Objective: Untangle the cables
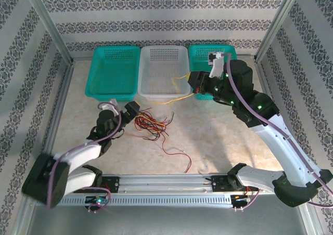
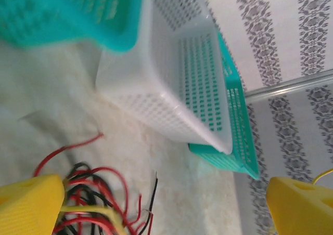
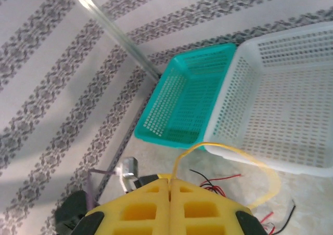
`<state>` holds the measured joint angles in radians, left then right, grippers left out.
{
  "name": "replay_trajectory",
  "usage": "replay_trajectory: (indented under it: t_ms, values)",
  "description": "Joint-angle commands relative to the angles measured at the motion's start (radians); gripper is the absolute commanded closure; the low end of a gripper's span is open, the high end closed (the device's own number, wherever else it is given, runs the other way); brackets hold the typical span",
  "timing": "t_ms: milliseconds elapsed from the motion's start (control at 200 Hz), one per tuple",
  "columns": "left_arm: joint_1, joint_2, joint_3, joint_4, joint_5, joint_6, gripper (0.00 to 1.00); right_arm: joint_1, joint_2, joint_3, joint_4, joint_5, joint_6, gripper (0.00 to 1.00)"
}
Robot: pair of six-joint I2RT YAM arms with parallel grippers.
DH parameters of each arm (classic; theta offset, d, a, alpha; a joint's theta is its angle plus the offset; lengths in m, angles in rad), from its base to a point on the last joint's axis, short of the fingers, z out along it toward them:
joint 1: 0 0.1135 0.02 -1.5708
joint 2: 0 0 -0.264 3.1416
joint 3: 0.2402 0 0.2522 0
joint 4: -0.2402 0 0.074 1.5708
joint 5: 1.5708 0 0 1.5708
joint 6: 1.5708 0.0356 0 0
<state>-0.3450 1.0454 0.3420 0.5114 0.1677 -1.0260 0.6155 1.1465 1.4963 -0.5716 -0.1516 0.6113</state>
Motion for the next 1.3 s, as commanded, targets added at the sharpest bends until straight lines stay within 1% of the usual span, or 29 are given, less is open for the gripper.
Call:
replay_trajectory:
  t_ms: [0, 65, 140, 185, 240, 330, 395, 460, 520, 565, 685, 755, 829, 889, 944, 1029, 1134, 1184, 1224, 1249, 1299]
  values:
    - [-0.019, -0.176, 0.078, -0.582, -0.244, 0.214, 0.01, 0.038, 0.024, 0.04, 0.021, -0.005, -0.065, 1.0]
    - [-0.019, -0.217, 0.13, -0.706, -0.259, 0.307, 0.01, 0.055, 0.037, 0.046, 0.028, 0.001, -0.071, 1.0]
    - [-0.017, -0.235, 0.212, -0.869, -0.295, 0.364, 0.01, 0.065, 0.056, 0.061, 0.029, 0.006, -0.076, 1.0]
    - [-0.018, -0.253, 0.267, -0.917, -0.275, 0.409, 0.01, 0.071, 0.07, 0.074, 0.023, 0.01, -0.08, 1.0]
    - [-0.017, -0.283, 0.333, -0.936, -0.219, 0.454, 0.08, 0.08, 0.085, 0.087, 0.018, 0.014, -0.089, 1.0]
    - [-0.013, -0.305, 0.455, -0.923, -0.116, 0.494, 0.11, 0.09, 0.109, 0.105, 0.011, 0.023, -0.105, 1.0]
    - [-0.002, -0.253, 0.584, -0.917, 0.024, 0.539, 0.18, 0.099, 0.126, 0.121, 0.01, 0.024, -0.12, 1.0]
    - [0.0, -0.167, 0.724, -0.95, 0.137, 0.558, 0.25, 0.105, 0.148, 0.142, 0.014, 0.012, -0.134, 1.0]
    - [0.001, -0.095, 0.823, -0.953, 0.239, 0.56, 0.29, 0.106, 0.173, 0.171, 0.019, -0.019, -0.151, 1.0]
    - [0.0, -0.058, 0.865, -0.942, 0.301, 0.561, 0.31, 0.106, 0.196, 0.197, 0.022, -0.047, -0.168, 1.0]
    - [0.001, -0.01, 0.926, -0.93, 0.317, 0.591, 0.31, 0.101, 0.253, 0.261, 0.036, -0.145, -0.206, 1.0]
    - [0.003, 0.016, 0.948, -0.9, 0.391, 0.626, 0.3, 0.082, 0.289, 0.296, 0.056, -0.251, -0.204, 1.0]
    - [0.002, 0.036, 0.947, -0.845, 0.473, 0.667, 0.25, 0.043, 0.33, 0.34, 0.08, -0.389, -0.192, 1.0]
    - [0.002, 0.048, 0.956, -0.818, 0.481, 0.692, 0.24, -0.007, 0.373, 0.397, 0.08, -0.51, -0.162, 1.0]
    - [0.002, 0.064, 0.986, -0.826, 0.461, 0.728, 0.24, -0.049, 0.406, 0.447, 0.081, -0.618, -0.145, 1.0]
    - [0.002, 0.094, 1.041, -0.857, 0.407, 0.784, 0.25, -0.097, 0.442, 0.493, 0.095, -0.739, -0.126, 1.0]
    - [0.002, 0.148, 1.108, -0.895, 0.401, 0.822, 0.3, -0.133, 0.489, 0.541, 0.113, -0.873, -0.091, 1.0]
    - [0.002, 0.172, 1.14, -0.921, 0.379, 0.83, 0.35, -0.141, 0.491, 0.536, 0.125, -0.888, -0.091, 1.0]
    - [0.004, 0.183, 1.158, -0.939, 0.341, 0.822, 0.37, -0.156, 0.478, 0.515, 0.15, -0.85, -0.078, 1.0]
    - [0.006, 0.186, 1.163, -0.941, 0.314, 0.801, 0.37, -0.167, 0.473, 0.496, 0.175, -0.82, -0.059, 1.0]
    - [0.016, 0.19, 1.167, -0.925, 0.296, 0.723, 0.43, -0.182, 0.465, 0.457, 0.235, -0.797, -0.018, 1.0]
